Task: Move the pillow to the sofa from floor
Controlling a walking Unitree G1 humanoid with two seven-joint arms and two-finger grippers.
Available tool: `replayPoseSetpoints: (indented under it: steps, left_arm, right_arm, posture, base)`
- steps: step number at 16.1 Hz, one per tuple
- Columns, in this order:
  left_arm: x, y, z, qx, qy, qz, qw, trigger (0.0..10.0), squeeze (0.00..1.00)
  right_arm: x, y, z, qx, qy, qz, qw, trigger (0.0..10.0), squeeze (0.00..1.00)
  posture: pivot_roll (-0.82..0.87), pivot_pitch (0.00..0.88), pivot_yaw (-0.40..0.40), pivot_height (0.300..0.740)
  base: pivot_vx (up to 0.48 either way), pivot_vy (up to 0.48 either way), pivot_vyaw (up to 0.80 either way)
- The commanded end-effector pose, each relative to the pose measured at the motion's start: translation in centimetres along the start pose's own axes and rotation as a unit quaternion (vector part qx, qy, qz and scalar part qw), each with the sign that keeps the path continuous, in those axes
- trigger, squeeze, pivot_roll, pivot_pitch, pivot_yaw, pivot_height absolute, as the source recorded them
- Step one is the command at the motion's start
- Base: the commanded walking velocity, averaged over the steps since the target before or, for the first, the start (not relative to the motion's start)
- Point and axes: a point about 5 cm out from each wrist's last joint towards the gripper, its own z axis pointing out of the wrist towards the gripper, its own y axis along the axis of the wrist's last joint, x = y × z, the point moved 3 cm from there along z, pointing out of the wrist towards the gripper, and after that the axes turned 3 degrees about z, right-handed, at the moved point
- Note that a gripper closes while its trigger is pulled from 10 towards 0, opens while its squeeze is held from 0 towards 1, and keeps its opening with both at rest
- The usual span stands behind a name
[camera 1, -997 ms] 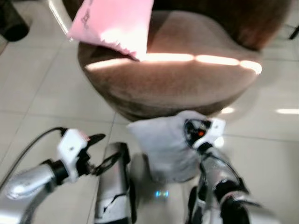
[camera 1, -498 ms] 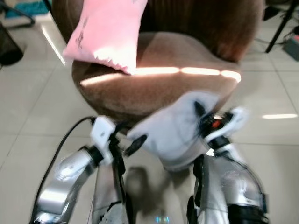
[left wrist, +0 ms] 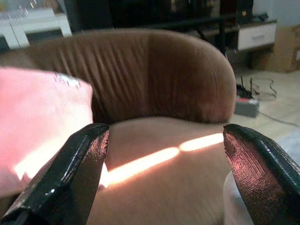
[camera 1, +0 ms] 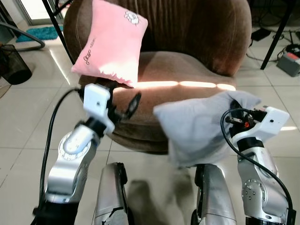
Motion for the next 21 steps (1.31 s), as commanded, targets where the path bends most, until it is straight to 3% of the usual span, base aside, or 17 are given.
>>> replayPoseSetpoints:
  steps: [1,3,6,10,11,14,19,21]
  left_arm:
    - [0.1,0.2,0.3,-0.002,0.010,0.009,1.000,10.0,0.00]
    - [0.0,0.2,0.5,0.001,0.011,0.009,1.000,10.0,0.00]
    - [0.2,-2.2,1.0,0.048,0.025,0.015,0.998,10.0,0.00]
    - [-1.0,-3.3,1.1,0.067,0.014,0.000,0.998,10.0,0.00]
    - [-0.6,-3.9,0.9,0.077,0.019,0.016,0.997,10.0,0.00]
    - [0.4,-3.9,1.0,0.078,0.035,0.034,0.996,10.0,0.00]
    - [0.1,-3.8,1.4,0.073,0.019,0.048,0.996,10.0,0.00]
    - [-0.1,-3.8,1.5,0.071,0.014,0.043,0.996,10.0,0.00]
  right_arm:
    - [0.7,1.1,0.2,-0.020,-0.003,-0.004,1.000,10.0,0.00]
    - [0.6,1.2,0.4,-0.022,-0.011,-0.003,1.000,10.0,0.00]
    - [0.4,1.6,0.8,-0.028,-0.030,-0.005,0.999,10.0,0.00]
    - [0.0,1.3,1.2,-0.019,-0.034,-0.031,0.999,10.0,0.00]
    - [0.1,1.6,1.3,-0.023,-0.033,-0.028,0.999,10.0,0.00]
    - [0.1,2.7,1.7,-0.043,-0.039,-0.004,0.998,10.0,0.00]
    - [1.9,5.9,2.4,-0.086,-0.010,0.012,0.996,10.0,0.00]
    - [2.0,5.8,2.4,-0.083,-0.006,0.011,0.996,10.0,0.00]
  posture:
    - [-0.05,0.000,0.080,0.530]
    - [-0.05,0.000,0.080,0.539]
    - [-0.07,0.000,0.089,0.562]
    - [-0.07,0.000,0.079,0.585]
    - [-0.07,0.000,0.074,0.599]
    - [-0.06,0.000,0.070,0.636]
    - [-0.07,0.000,0.085,0.687]
    - [-0.07,0.000,0.089,0.701]
  base:
    - [0.000,0.000,0.00]
    - [0.000,0.000,0.00]
    - [0.000,0.000,0.00]
    - [0.000,0.000,0.00]
    - [0.000,0.000,0.00]
    - [0.000,0.000,0.00]
    - [0.000,0.000,0.00]
    - [0.000,0.000,0.00]
